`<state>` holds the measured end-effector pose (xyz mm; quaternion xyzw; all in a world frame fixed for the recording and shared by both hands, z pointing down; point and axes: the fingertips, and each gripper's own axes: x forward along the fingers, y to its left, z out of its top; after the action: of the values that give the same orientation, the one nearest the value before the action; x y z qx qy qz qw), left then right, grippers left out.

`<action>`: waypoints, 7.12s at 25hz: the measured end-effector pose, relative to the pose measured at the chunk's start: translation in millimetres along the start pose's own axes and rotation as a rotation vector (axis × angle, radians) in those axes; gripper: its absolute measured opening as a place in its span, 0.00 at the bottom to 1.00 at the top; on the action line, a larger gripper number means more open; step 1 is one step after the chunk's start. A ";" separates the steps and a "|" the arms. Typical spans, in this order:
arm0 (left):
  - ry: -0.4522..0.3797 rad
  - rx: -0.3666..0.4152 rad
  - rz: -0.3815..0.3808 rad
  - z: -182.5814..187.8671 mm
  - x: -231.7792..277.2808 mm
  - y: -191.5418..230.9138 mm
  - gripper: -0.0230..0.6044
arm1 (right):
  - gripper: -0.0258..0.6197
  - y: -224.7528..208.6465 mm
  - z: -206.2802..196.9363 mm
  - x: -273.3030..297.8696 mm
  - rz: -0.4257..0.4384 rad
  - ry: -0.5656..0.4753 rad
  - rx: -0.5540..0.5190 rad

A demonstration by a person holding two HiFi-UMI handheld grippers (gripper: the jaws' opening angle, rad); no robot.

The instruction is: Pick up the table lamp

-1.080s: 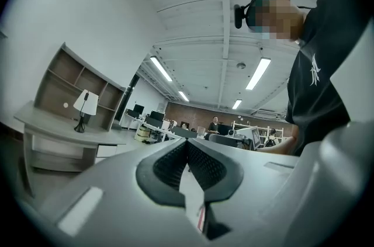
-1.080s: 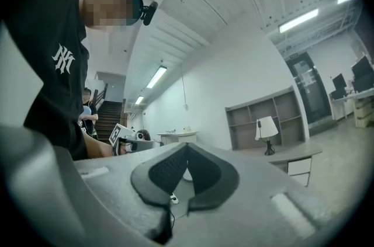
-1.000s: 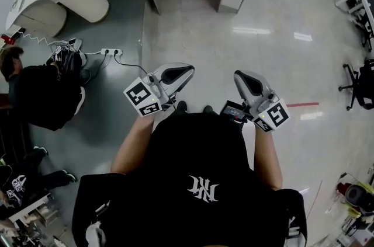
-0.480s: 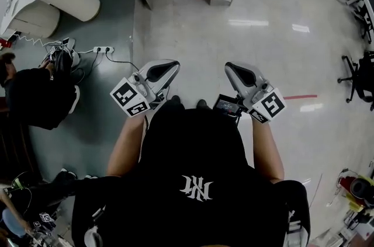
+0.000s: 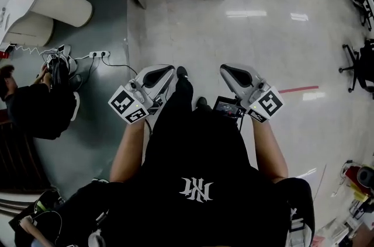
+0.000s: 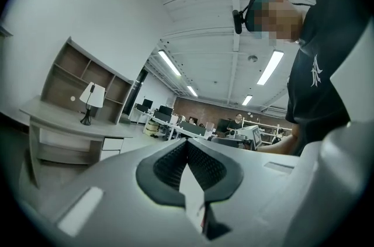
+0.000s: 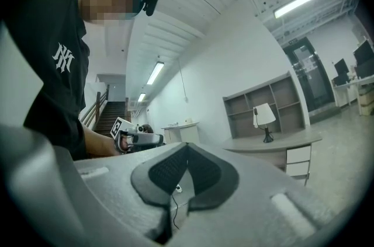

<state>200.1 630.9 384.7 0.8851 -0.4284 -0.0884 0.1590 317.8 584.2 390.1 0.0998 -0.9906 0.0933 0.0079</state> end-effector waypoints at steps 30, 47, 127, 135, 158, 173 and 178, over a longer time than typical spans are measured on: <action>-0.042 -0.135 -0.065 66.4 79.2 296.9 0.04 | 0.04 -205.1 36.6 229.5 -0.117 0.122 -0.043; 0.002 -0.053 0.005 125.4 206.8 377.0 0.04 | 0.04 -371.5 97.4 251.3 -0.078 -0.015 -0.054; 0.330 -0.521 -0.154 197.9 350.6 862.6 0.13 | 0.26 -753.6 41.5 491.5 -0.103 -0.039 0.989; 0.379 -0.737 -0.199 159.3 359.1 869.3 0.19 | 0.32 -763.3 16.0 492.2 -0.095 -0.049 1.071; 0.319 -1.049 -0.348 138.4 367.1 861.9 0.40 | 0.38 -750.9 0.1 496.4 0.087 -0.216 1.276; 0.299 -1.128 -0.407 139.5 370.7 853.2 0.42 | 0.35 -737.8 0.0 505.1 0.134 -0.206 1.298; 0.305 -1.136 -0.434 138.8 370.0 848.1 0.42 | 0.33 -737.9 0.2 507.3 0.139 -0.214 1.300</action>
<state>-231.4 -182.5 550.5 0.7318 -0.0974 -0.2051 0.6426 -32.4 -225.7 542.5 0.0290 -0.7319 0.6621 -0.1586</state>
